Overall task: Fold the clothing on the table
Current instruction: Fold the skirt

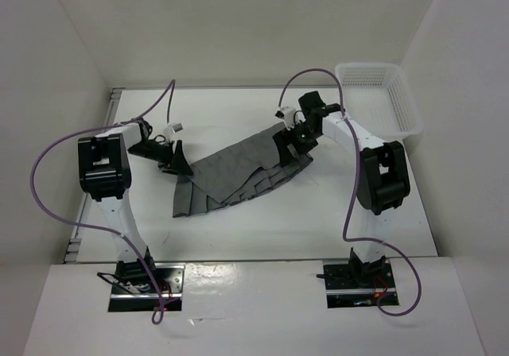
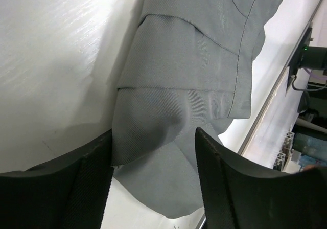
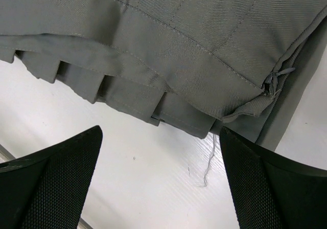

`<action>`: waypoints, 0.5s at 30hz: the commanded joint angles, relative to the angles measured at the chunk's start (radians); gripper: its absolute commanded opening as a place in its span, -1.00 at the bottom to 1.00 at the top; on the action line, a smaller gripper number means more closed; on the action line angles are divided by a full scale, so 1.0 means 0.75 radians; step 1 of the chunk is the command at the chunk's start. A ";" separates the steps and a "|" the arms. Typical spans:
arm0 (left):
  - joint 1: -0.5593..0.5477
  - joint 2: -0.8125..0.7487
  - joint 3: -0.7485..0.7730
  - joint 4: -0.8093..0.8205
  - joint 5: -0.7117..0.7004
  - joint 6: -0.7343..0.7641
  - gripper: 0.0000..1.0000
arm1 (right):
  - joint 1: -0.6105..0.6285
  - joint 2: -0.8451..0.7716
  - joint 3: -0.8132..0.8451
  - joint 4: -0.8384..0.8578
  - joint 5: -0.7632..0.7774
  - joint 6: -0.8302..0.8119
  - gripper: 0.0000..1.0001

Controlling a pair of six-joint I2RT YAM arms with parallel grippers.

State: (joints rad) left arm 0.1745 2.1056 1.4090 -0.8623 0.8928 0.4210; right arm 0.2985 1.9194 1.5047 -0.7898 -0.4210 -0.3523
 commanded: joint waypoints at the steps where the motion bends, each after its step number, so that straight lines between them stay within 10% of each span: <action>1: 0.011 0.058 0.011 0.002 0.008 0.089 0.35 | -0.007 -0.103 -0.006 0.041 0.013 0.003 0.98; 15: 0.023 0.072 0.009 0.039 -0.004 0.048 -0.72 | -0.007 -0.050 0.031 0.025 -0.003 0.003 0.98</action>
State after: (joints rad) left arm 0.1890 2.1502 1.4090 -0.8444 0.8753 0.4412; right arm 0.2985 1.8885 1.5032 -0.7868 -0.4049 -0.3523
